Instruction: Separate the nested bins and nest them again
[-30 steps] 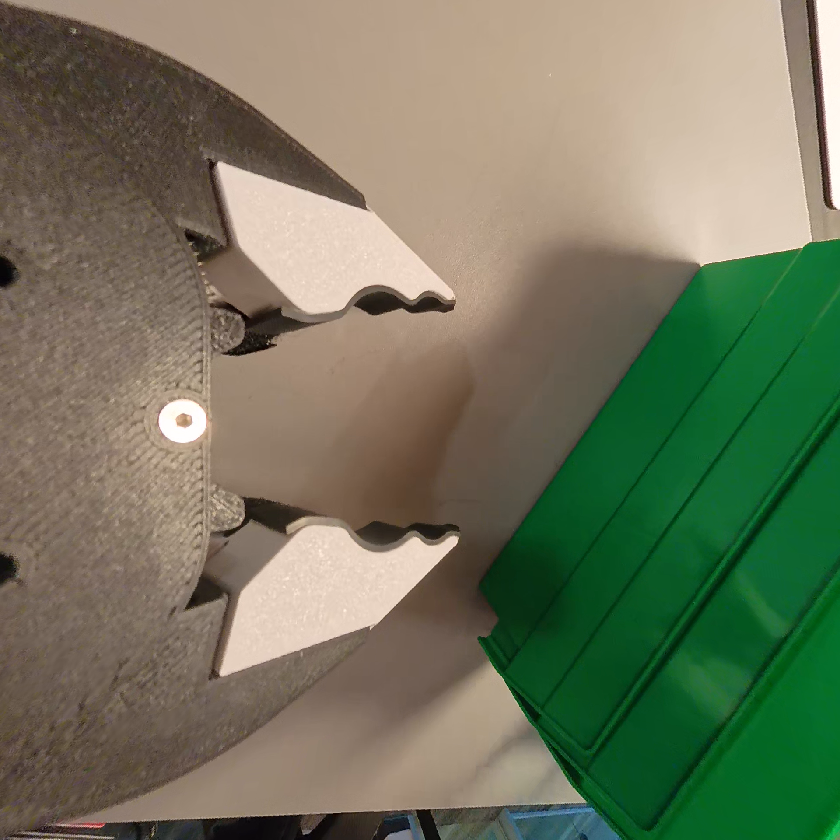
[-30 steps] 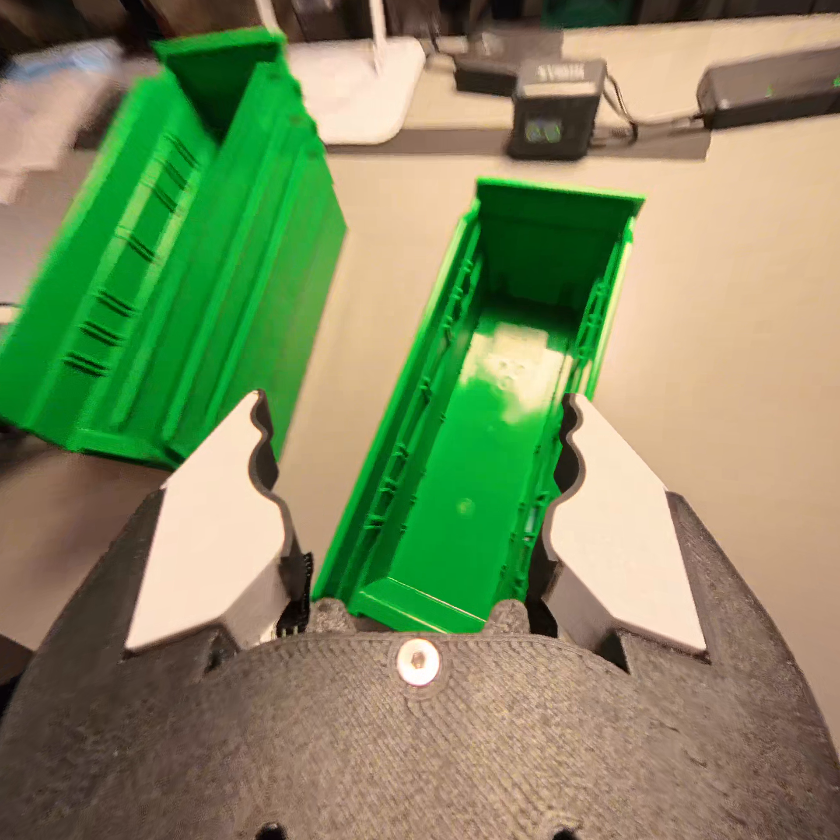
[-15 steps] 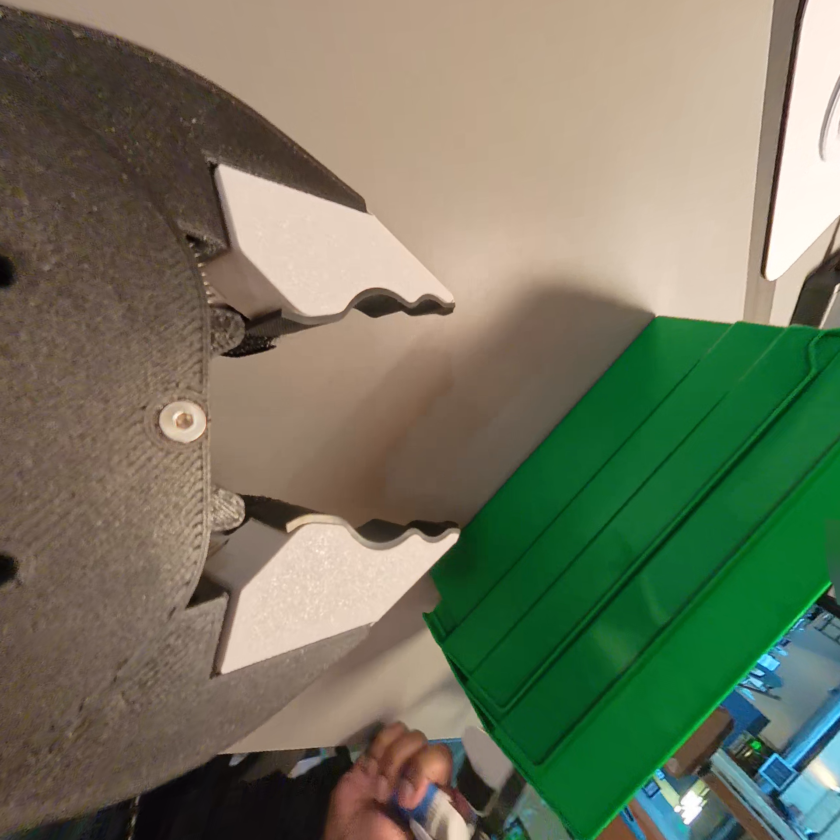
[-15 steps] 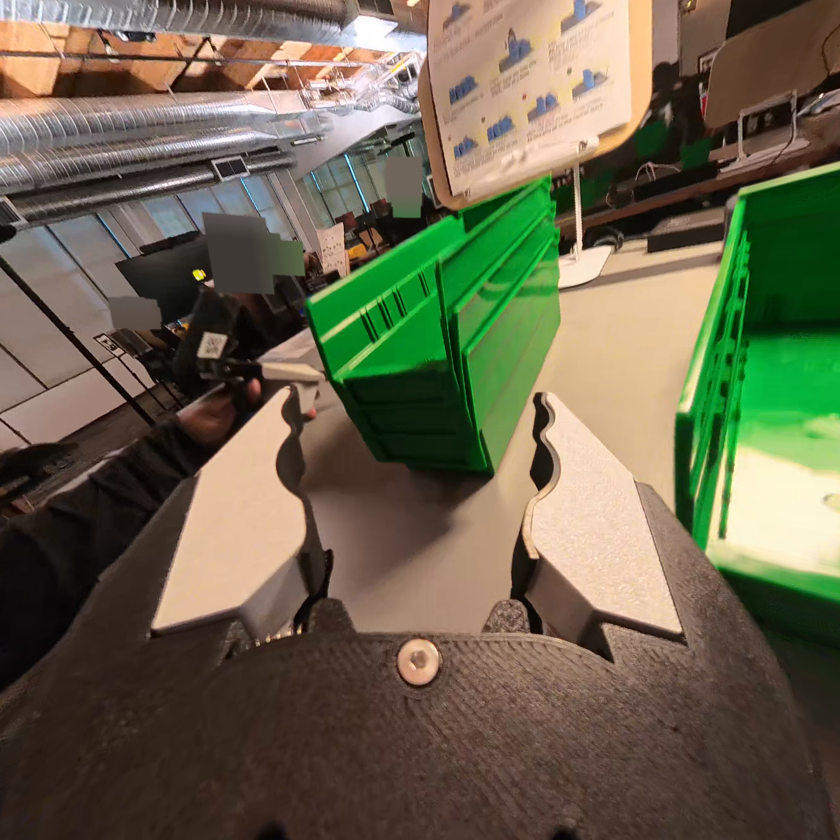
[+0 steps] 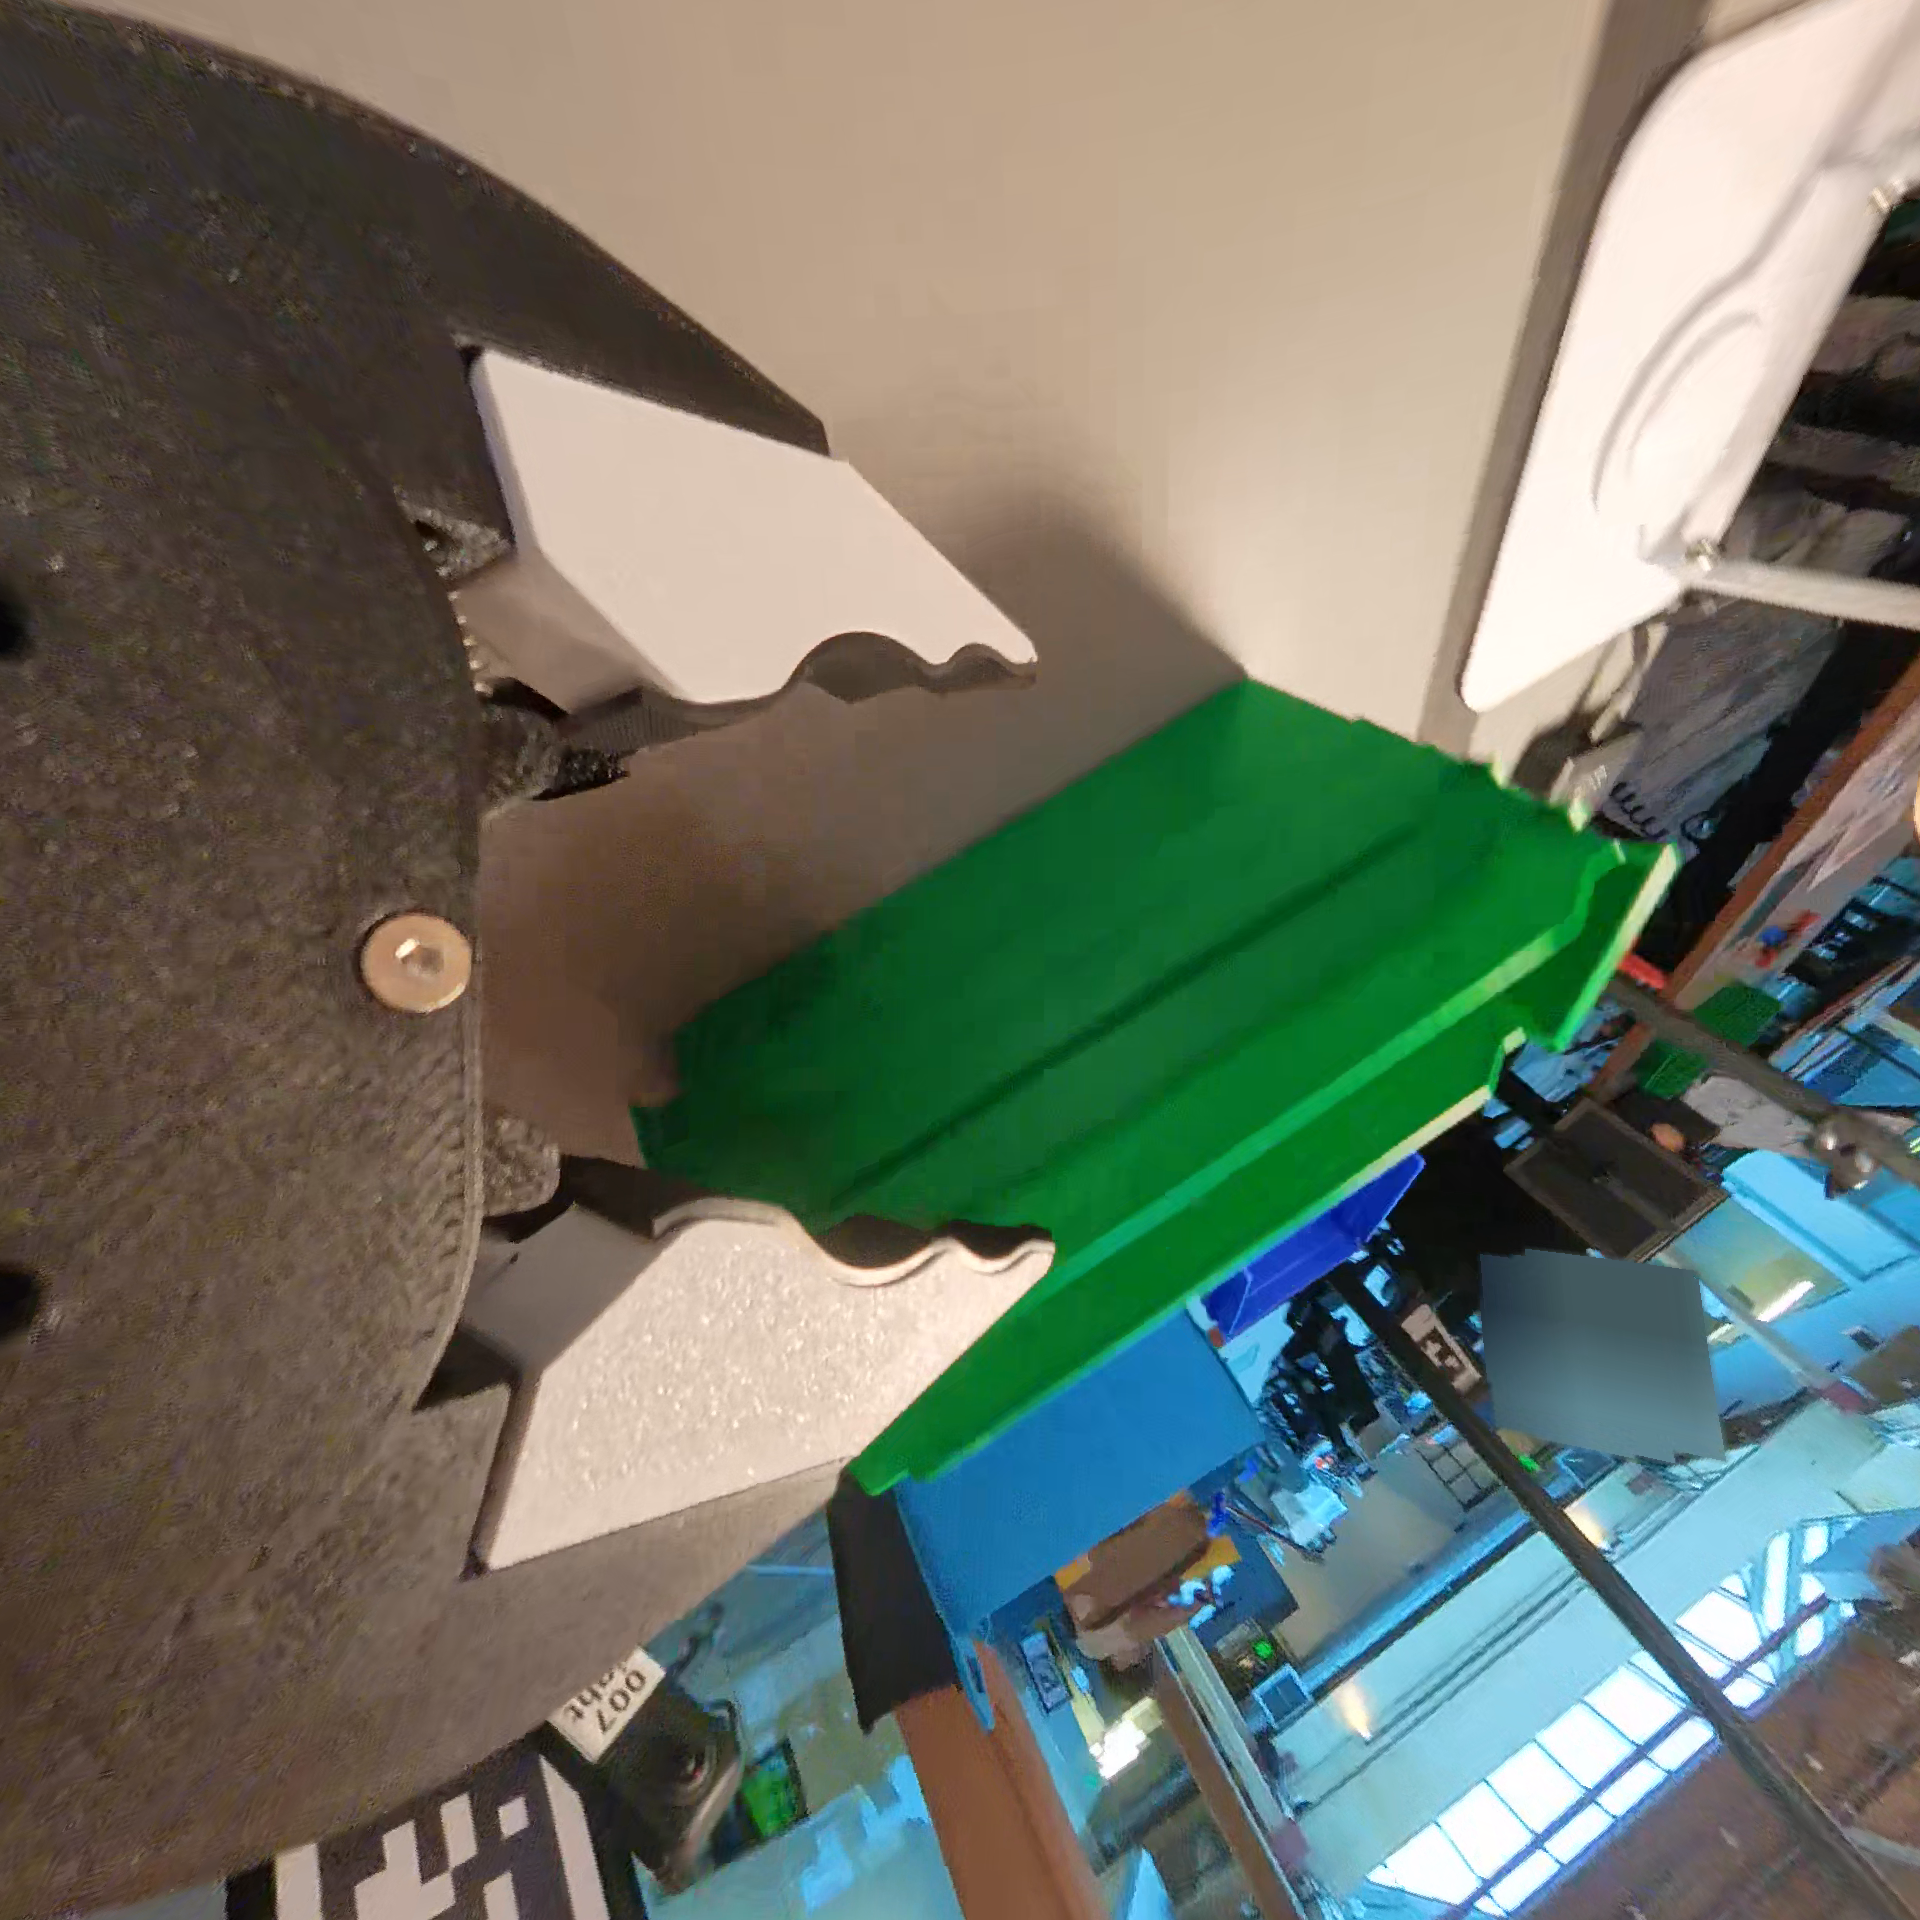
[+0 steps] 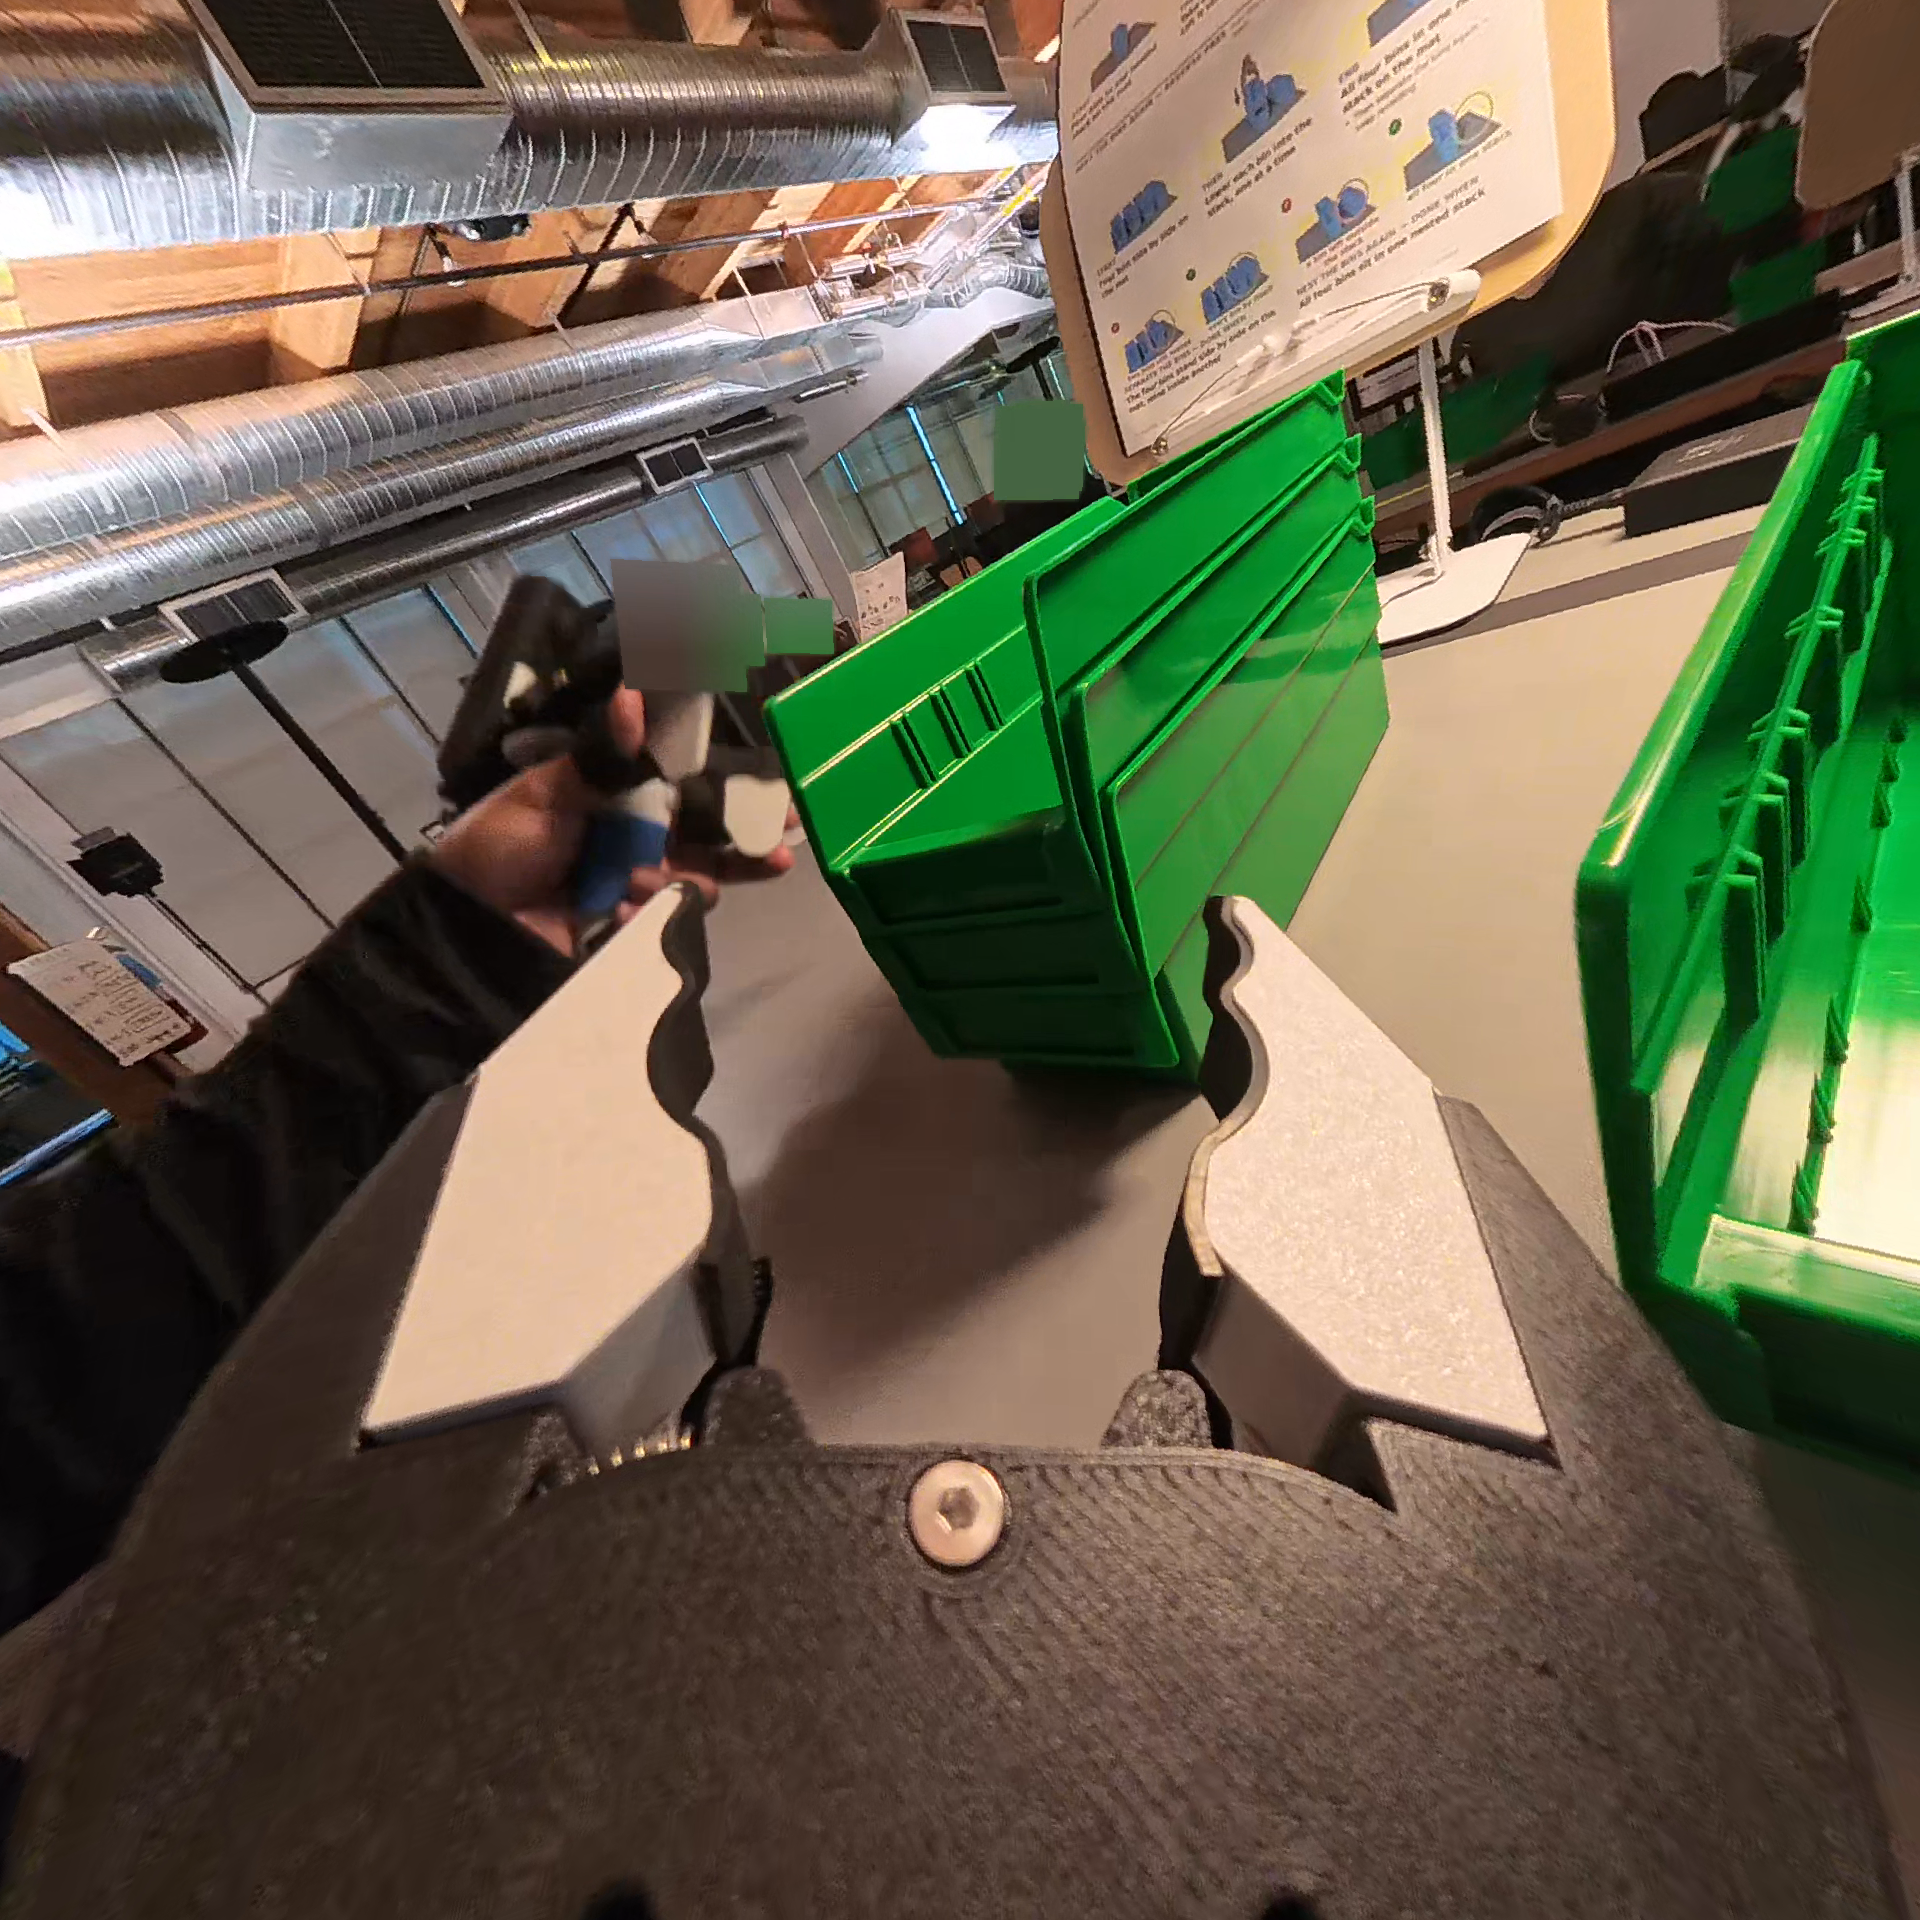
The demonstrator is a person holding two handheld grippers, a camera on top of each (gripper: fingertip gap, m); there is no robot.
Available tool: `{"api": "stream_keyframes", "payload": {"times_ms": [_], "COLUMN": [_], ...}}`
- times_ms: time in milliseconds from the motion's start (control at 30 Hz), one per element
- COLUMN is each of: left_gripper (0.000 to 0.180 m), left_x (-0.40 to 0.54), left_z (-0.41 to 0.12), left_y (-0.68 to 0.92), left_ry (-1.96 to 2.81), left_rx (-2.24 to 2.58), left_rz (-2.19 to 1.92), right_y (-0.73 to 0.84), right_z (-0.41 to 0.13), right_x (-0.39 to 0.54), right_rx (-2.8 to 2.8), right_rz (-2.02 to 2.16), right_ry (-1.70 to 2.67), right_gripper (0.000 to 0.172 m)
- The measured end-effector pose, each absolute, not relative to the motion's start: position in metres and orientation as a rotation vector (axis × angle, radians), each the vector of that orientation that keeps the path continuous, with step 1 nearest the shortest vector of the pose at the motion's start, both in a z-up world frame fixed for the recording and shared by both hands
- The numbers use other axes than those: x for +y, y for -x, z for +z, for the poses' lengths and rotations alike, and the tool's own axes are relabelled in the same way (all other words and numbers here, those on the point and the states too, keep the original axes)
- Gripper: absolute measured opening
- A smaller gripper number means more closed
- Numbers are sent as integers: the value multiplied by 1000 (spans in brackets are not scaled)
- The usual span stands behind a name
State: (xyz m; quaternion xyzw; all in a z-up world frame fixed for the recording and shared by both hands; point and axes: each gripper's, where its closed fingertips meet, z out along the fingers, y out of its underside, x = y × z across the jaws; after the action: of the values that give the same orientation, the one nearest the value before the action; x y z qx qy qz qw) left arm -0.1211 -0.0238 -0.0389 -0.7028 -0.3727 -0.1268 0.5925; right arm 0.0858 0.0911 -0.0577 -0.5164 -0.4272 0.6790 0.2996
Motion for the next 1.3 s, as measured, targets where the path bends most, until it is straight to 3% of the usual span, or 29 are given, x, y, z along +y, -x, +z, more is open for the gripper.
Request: {"api": "stream_keyframes", "payload": {"times_ms": [200,400,500,633,867,1033,1300], "left_gripper": [126,129,127,104,98,130,137], "left_x": [65,104,109,105,95,88,104], "left_z": [13,-24,-42,-47,-42,-12,-20], "left_y": [89,103,105,114,124,134,120], "left_ry": [1758,2066,2149,2144,2151,2135,2265], "left_rx": [-766,-732,-661,-482,-371,-607,-801], "left_rz": [-390,-30,69,166,23,112,198], "right_y": [-92,-96,-98,-101,-101,-101,-100], "right_z": [-52,-48,-46,-43,-44,-43,-44], "right_x": [95,95,96,99,99,99,98], "right_rx": [-1084,-1061,-1049,-1021,-1024,-1020,-1032], "right_rz": [1859,1901,1933,1980,1983,1985,1982], "right_ry": [1343,1322,1313,1302,1305,1307,1312], "right_gripper": [96,96,96,96,96,96,96]}}
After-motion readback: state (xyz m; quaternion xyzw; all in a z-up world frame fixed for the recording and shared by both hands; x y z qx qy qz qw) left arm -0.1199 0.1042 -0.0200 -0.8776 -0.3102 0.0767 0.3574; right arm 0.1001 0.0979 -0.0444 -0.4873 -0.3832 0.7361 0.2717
